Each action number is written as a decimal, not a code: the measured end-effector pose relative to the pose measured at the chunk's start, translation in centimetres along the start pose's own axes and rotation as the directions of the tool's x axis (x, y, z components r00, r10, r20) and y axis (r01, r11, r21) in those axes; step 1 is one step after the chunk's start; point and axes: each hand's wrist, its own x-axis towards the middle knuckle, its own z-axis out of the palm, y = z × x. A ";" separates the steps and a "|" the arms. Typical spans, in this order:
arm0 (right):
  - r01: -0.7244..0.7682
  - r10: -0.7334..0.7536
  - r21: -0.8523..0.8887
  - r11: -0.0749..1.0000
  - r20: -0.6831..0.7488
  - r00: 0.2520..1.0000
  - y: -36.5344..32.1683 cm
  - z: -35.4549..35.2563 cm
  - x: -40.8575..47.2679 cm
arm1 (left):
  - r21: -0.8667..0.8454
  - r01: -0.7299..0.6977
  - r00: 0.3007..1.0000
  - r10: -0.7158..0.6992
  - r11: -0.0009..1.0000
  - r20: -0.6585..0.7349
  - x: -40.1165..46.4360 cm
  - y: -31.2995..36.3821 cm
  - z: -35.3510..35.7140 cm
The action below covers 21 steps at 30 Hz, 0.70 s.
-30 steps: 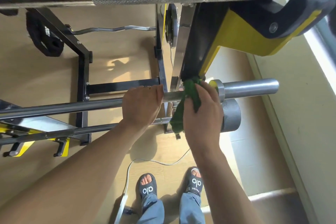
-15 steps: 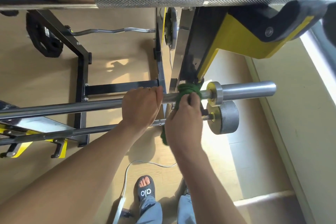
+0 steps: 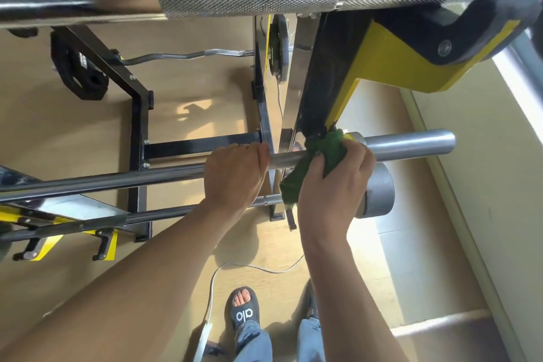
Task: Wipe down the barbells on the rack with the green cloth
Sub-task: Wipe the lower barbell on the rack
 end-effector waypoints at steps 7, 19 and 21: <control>0.068 -0.003 -0.252 0.965 0.248 0.969 -0.4 1.6 -1.0 | -0.006 -0.025 0.999 0.025 1.000 0.042 0.2 -0.1 0.0; 0.167 -0.139 -0.049 0.985 0.363 0.921 -0.2 -0.9 -2.0 | -0.097 -0.024 0.998 0.018 0.995 -0.058 0.0 -0.2 0.2; 0.105 -0.089 -0.093 0.990 0.168 0.982 0.6 -2.0 0.3 | -0.048 -0.009 0.997 0.006 0.999 -0.075 0.0 0.0 -0.5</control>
